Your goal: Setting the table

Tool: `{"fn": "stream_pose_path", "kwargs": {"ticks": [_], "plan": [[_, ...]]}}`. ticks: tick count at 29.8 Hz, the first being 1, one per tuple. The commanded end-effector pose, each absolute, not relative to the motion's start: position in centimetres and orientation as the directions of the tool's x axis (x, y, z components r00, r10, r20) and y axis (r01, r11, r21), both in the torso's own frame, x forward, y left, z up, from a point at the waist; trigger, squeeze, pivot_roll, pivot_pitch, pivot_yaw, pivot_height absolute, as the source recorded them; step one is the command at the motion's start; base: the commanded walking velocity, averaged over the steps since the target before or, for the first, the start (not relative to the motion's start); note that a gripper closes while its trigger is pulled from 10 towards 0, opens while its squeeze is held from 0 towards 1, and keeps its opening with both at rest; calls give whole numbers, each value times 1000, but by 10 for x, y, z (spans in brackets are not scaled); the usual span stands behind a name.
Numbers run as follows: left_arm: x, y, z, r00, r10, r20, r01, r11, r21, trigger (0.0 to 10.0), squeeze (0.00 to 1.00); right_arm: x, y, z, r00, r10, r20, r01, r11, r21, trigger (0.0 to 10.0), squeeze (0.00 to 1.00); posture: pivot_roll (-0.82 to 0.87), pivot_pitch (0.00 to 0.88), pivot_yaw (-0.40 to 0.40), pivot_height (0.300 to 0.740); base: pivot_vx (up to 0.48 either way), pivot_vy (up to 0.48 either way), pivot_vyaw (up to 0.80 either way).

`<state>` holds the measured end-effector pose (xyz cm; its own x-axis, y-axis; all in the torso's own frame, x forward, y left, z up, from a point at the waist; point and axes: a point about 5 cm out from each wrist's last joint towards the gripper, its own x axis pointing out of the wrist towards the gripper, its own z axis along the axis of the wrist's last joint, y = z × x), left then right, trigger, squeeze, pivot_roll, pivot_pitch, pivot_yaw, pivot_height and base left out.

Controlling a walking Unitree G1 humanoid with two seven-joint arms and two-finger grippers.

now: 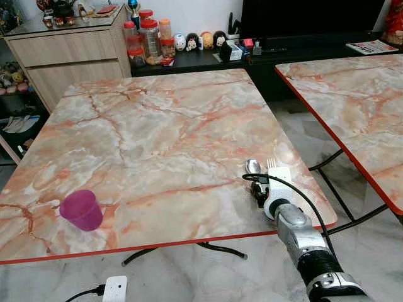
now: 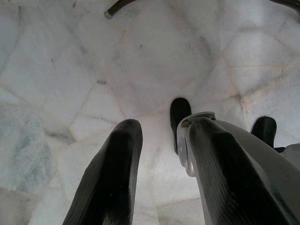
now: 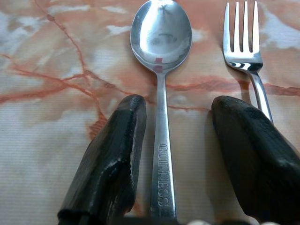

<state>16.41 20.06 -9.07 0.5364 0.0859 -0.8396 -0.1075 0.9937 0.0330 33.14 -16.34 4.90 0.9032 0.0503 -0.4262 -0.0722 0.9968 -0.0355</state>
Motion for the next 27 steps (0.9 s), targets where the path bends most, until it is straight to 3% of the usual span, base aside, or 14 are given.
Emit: {"fn": "stream_pose_path", "kwargs": {"ticks": [1, 27], "plan": [[163, 203, -91, 525, 95, -846, -125, 992, 33, 10000, 0, 330, -155, 44, 888, 88, -452, -108, 994, -19, 0, 0, 19, 0, 24, 740, 0, 0, 0], [158, 200, -94, 506, 97, -857, -143, 989, 28, 10000, 0, 337, -143, 57, 921, 154, -359, -176, 984, -29, 0, 0, 26, 0, 13, 740, 0, 0, 0]]}}
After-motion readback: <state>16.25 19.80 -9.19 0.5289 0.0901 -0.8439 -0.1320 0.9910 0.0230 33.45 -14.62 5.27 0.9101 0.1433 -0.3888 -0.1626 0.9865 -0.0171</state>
